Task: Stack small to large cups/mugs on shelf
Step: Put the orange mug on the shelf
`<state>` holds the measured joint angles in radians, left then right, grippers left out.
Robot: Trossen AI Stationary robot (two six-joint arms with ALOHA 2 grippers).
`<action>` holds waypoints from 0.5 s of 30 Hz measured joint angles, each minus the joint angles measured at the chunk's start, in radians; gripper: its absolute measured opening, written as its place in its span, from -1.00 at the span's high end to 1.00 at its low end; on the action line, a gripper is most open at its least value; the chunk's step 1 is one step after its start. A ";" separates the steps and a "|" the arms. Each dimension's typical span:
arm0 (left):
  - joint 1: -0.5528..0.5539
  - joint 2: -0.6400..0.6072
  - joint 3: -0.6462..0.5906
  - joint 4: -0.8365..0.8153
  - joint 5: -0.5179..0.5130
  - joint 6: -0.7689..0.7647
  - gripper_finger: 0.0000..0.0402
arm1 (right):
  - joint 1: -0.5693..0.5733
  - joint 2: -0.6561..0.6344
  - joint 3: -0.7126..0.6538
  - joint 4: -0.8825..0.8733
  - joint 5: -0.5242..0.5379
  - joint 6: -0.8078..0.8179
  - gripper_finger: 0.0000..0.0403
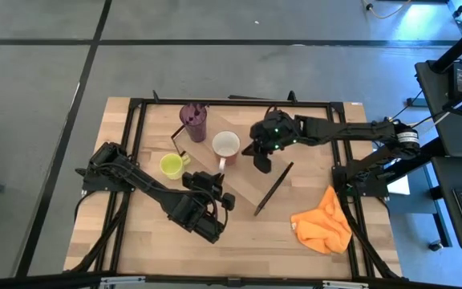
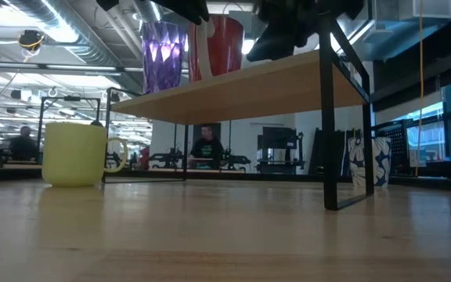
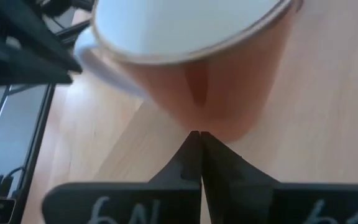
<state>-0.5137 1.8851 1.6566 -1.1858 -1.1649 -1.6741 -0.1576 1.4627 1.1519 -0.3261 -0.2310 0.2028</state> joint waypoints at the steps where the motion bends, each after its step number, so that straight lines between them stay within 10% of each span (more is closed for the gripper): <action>1: 0.000 0.000 0.000 0.001 0.000 0.000 0.81 | -0.004 0.001 0.000 0.000 0.000 0.000 0.99; 15: 0.000 0.000 0.000 0.013 0.002 0.000 0.81 | -0.017 0.001 0.000 0.046 -0.007 -0.023 0.99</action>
<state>-0.5137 1.8851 1.6566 -1.1726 -1.1629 -1.6741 -0.1741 1.4639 1.1519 -0.2798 -0.2376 0.1801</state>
